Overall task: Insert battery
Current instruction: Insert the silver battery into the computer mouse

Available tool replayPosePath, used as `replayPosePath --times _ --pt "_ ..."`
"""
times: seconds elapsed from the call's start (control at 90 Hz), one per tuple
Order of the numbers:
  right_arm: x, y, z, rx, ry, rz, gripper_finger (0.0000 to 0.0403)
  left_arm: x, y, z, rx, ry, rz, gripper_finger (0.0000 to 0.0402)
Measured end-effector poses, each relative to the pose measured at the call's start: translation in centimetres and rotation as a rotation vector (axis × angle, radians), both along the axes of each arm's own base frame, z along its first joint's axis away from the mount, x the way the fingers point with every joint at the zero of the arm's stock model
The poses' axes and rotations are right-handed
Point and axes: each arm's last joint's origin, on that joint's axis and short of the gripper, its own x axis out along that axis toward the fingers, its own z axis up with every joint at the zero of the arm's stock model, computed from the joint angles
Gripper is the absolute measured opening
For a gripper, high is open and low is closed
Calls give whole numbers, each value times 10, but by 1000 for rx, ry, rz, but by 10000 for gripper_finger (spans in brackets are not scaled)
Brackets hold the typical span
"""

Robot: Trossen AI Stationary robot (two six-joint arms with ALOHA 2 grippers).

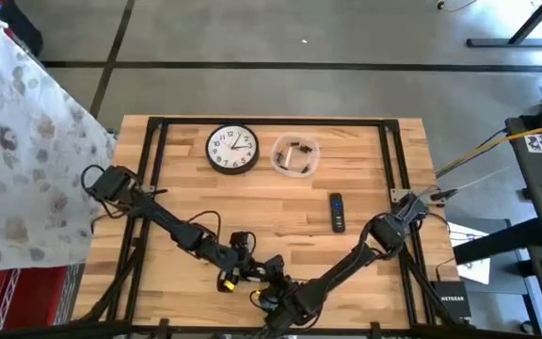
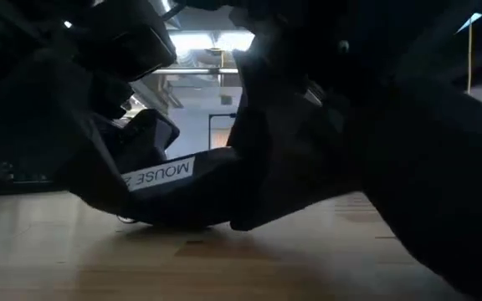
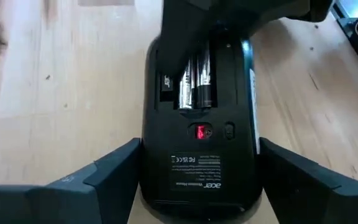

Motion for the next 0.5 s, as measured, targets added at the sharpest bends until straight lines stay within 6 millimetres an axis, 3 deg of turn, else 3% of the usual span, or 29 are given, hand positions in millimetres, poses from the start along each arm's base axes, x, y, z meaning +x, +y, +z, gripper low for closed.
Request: replayPosePath --times 0.078,0.133,0.256,0.5 --pt "2 2 5 83 -23 -57 108 0 3 2 32 -2 -20 274" --pt "4 1 10 168 -35 -130 85 -3 6 0 90 24 -42 272" --pt "-3 -3 15 228 3 -263 83 -8 13 14 196 16 -42 272" --pt "-38 -1 41 297 4 -548 83 -18 26 44 416 -76 153 273"
